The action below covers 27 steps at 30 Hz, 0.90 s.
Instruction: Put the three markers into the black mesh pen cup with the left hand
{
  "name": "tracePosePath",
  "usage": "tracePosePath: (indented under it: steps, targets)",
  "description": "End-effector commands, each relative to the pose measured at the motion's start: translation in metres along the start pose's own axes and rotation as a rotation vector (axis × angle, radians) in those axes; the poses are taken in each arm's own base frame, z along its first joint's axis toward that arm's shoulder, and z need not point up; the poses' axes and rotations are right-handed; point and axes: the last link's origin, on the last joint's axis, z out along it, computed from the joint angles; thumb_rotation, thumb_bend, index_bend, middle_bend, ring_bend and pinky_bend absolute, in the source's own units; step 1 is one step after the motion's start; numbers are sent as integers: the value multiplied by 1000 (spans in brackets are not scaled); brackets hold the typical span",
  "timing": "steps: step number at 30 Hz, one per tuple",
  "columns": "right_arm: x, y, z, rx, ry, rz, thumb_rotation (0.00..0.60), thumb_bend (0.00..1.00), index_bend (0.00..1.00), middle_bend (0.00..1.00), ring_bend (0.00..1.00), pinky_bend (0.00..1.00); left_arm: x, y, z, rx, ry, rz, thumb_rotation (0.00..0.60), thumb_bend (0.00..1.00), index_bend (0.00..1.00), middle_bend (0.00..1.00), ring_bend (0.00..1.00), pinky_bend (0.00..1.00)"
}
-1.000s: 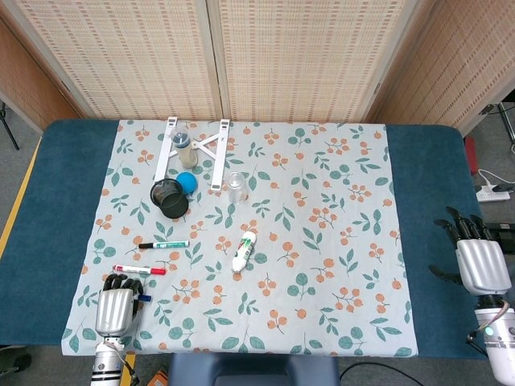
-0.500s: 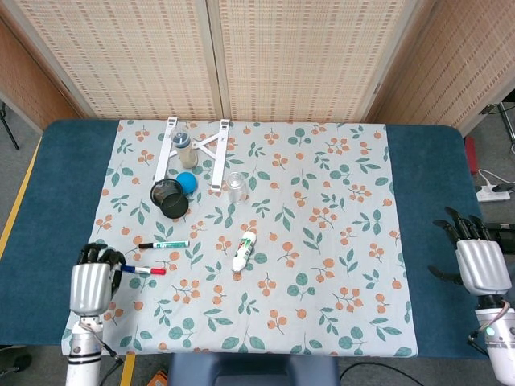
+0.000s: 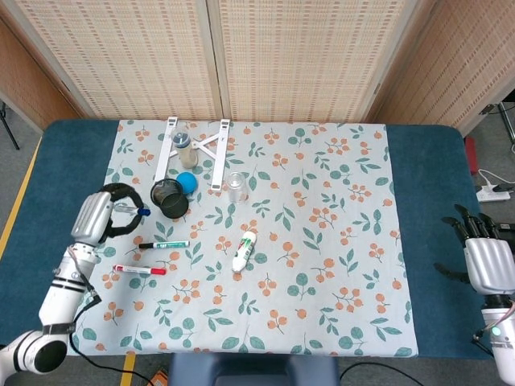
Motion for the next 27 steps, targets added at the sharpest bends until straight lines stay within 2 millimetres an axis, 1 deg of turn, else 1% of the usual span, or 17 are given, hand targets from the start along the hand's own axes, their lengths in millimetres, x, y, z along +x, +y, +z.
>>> tracePosePath:
  steps: [1, 5, 7, 10, 13, 14, 15, 18, 24, 27]
  targets:
    - [0, 1, 1, -5, 2, -1, 600, 25, 240, 65, 162, 94, 12, 18, 61, -14, -90, -240, 600, 333, 563, 581, 282, 238]
    - [1, 3, 2, -14, 6, -3, 600, 25, 240, 65, 162, 94, 2, 20, 86, -1, -123, -371, 600, 332, 566, 585, 282, 239]
    - [1, 4, 2, -19, 6, -2, 600, 25, 240, 65, 162, 94, -3, 21, 94, 5, -137, -418, 600, 332, 568, 586, 282, 239]
    - [1, 4, 2, -20, 6, -1, 600, 25, 240, 65, 162, 94, -4, 21, 96, 7, -142, -431, 600, 332, 568, 586, 282, 239]
    - [1, 5, 3, -23, 5, 2, 600, 25, 240, 65, 162, 94, -11, 19, 104, 17, -157, -469, 600, 333, 568, 586, 282, 239]
    - [1, 6, 3, -26, 5, 3, 600, 25, 240, 65, 162, 94, -16, 15, 106, 28, -164, -485, 600, 333, 568, 586, 282, 239]
    - [1, 7, 3, -32, 6, 4, 600, 25, 240, 65, 162, 94, -24, 8, 107, 57, -171, -514, 600, 333, 569, 586, 282, 238]
    - [1, 8, 4, -33, 2, 4, 600, 24, 240, 65, 162, 94, -34, -4, 108, 81, -175, -537, 600, 333, 570, 586, 282, 238]
    - [2, 7, 3, -31, 7, 5, 600, 24, 240, 65, 162, 94, -44, -22, 110, 120, -172, -595, 600, 331, 579, 594, 282, 243]
    - [3, 7, 2, -34, 14, 4, 600, 24, 240, 65, 162, 94, -46, -31, 112, 137, -174, -593, 600, 332, 584, 598, 283, 244]
